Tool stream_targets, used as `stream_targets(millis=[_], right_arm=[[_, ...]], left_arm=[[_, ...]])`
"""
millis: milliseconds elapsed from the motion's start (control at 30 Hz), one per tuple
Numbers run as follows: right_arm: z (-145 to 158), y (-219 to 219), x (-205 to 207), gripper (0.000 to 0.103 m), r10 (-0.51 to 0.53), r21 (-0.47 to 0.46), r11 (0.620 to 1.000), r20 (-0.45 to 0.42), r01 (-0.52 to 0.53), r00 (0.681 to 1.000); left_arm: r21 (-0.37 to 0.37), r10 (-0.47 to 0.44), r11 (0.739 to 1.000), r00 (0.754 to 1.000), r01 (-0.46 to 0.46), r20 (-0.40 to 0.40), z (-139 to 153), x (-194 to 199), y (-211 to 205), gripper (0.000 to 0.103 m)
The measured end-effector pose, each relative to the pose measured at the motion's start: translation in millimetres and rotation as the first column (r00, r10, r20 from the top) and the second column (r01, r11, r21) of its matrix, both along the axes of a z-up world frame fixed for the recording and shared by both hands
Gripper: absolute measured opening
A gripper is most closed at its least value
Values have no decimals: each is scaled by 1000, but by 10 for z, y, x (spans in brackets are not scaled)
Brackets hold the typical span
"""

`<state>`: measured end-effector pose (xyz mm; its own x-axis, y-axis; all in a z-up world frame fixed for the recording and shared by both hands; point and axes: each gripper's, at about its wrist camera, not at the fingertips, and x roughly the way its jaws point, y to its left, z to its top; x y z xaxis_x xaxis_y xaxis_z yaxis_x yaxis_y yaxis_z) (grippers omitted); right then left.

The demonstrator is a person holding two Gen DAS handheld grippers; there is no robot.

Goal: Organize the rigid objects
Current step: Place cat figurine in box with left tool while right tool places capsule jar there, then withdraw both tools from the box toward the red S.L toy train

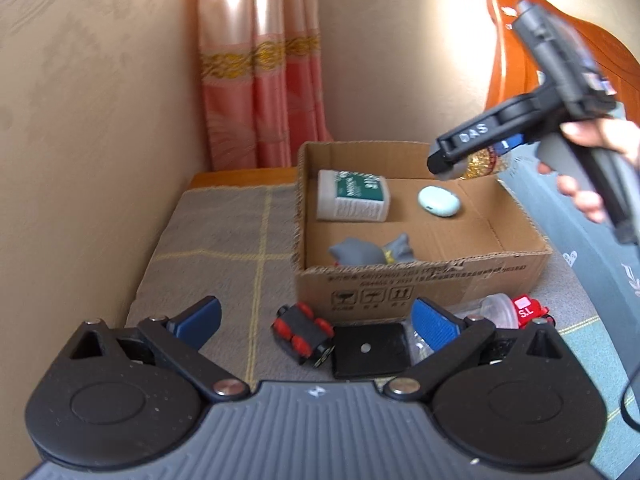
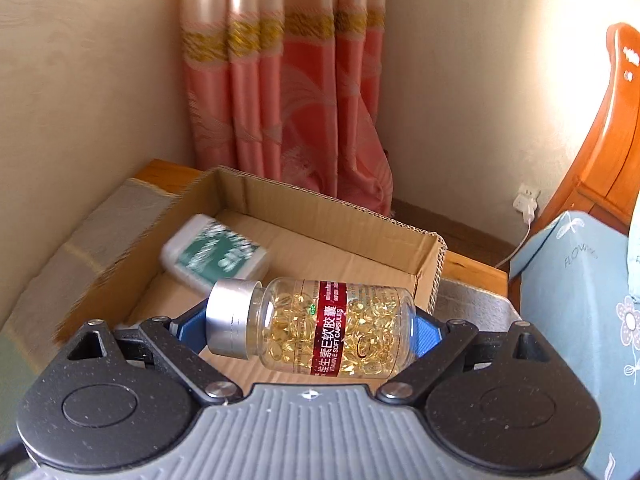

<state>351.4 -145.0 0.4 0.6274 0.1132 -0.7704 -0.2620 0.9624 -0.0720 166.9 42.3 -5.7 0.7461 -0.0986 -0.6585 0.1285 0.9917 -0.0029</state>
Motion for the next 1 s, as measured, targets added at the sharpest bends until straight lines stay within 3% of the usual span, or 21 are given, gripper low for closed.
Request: stream_targets(millis=[200, 400, 500, 800, 1000], right_arm=[[-219, 11, 498, 97, -64, -14, 998, -65, 63, 996], [-331, 65, 687, 98, -65, -48, 997, -72, 61, 995], [-307, 91, 662, 103, -53, -66, 997, -53, 50, 997], [-77, 38, 450, 103, -51, -35, 998, -20, 50, 998], [53, -15, 64, 103, -65, 3, 998, -9, 65, 998]], left_arm=[[2, 32, 999, 999, -32, -14, -45, -17, 64, 101], [1, 33, 999, 999, -33, -15, -43, -25, 63, 101], [5, 25, 1000, 1000, -25, -9, -39, -35, 56, 101], [2, 4, 1000, 1000, -4, -6, -34, -87, 28, 101], [3, 6, 1000, 1000, -6, -7, -31, -135, 68, 101]])
